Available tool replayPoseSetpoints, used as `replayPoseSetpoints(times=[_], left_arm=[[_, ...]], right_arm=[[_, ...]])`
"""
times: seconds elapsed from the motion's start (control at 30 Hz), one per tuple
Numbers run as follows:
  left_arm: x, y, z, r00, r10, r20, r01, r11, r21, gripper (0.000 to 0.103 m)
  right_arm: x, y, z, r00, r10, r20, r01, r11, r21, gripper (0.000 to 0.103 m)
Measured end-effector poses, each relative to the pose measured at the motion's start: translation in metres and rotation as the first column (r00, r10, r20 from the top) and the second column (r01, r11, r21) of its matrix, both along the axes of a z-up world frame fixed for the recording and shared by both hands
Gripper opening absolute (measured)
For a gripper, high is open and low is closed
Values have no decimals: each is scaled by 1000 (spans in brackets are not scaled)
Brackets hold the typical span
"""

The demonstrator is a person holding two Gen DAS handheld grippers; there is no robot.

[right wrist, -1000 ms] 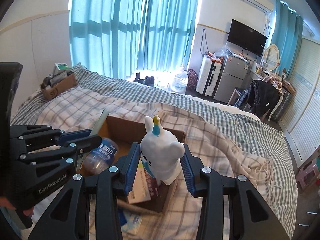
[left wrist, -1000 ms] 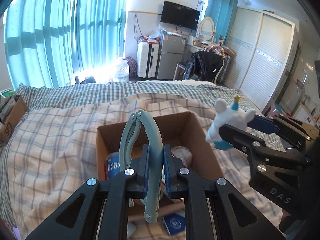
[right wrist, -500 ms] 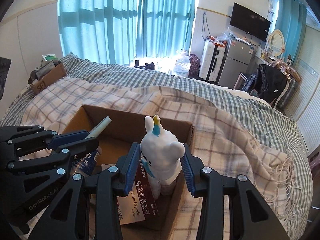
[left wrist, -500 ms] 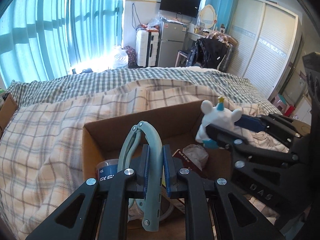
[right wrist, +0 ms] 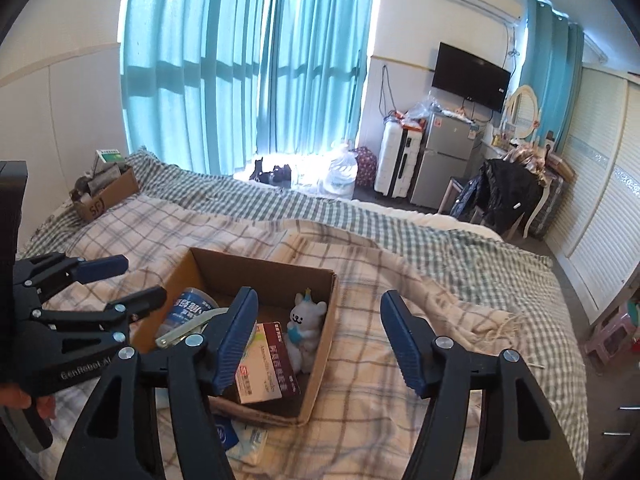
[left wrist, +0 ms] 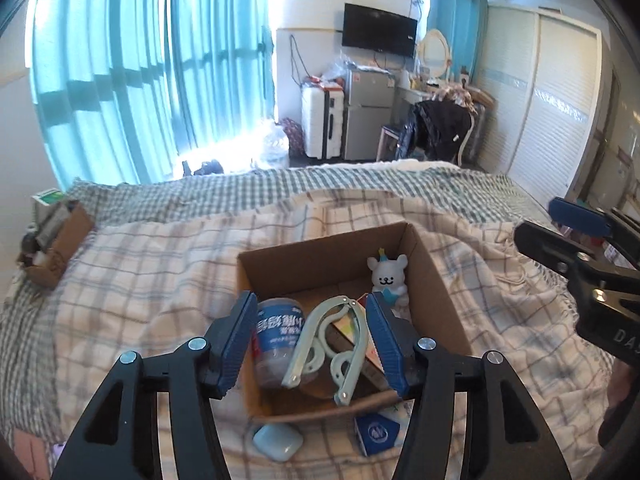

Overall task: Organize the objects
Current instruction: 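Carry the clip with the left tool while the right tool carries the figurine into the box, then grasp the blue tissue pack with the right tool while the left tool grasps the earbud case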

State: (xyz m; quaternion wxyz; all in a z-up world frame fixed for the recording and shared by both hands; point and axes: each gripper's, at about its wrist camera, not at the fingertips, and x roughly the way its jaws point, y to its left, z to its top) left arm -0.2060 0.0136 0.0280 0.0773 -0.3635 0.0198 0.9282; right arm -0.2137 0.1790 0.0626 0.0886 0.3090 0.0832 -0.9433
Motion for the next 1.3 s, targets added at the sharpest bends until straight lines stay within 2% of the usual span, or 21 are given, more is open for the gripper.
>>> replayPoseSetpoints(times=[0.03,0.17,0.23,0.33,0.4,0.47,0.57,0.7,0.8,0.97,1.1,1.2,1.3], left_arm=[[6,-2,4,1000,5,-6,-5,1000,-1,60],[37,-9,20,998,30,-47,-31,999,-28,80],[49,-13,22,998,34,-60,-36,999,-30,85],[63,-22,18,998,40,-52,-42,999,-34,87],[72,-30,11,997,58,-52,-60,998,-33,96],[79,-40,1,994,89,-60,-91,996,-28,101],[85,-49,-16,991,127,-47,-129,991,-36,101],[88,-62,-53,980,196,-15,-196,980,-25,101],[88,-62,-81,977,212,10,-212,977,-18,101],[83,-56,-120,978,198,64,-191,976,-104,101],[78,-65,-131,973,212,95,-206,976,-67,101],[70,-74,-140,956,258,140,-251,966,-66,101],[65,-78,-146,947,273,170,-265,962,-65,101]], right_arm=[[8,2,5,1000,0,-5,0,1000,-3,66],[41,7,23,1000,-8,-27,7,1000,-23,73],[56,8,28,999,-14,-40,13,1000,-28,79],[76,6,26,998,-21,-52,19,999,-28,85],[85,4,20,999,-20,-50,18,999,-27,87],[91,1,9,999,-24,-42,23,999,-29,91],[93,-5,-11,999,-27,-22,26,999,-26,92],[87,-14,-49,999,-36,18,37,999,-34,92],[78,-13,-78,997,-49,63,52,998,-45,92],[64,-20,-122,990,-59,131,62,998,-16,92],[57,-31,-152,979,-49,198,49,999,4,92],[52,-43,-172,970,-32,239,20,998,55,92],[49,-53,-187,959,-5,284,-15,998,68,92]])
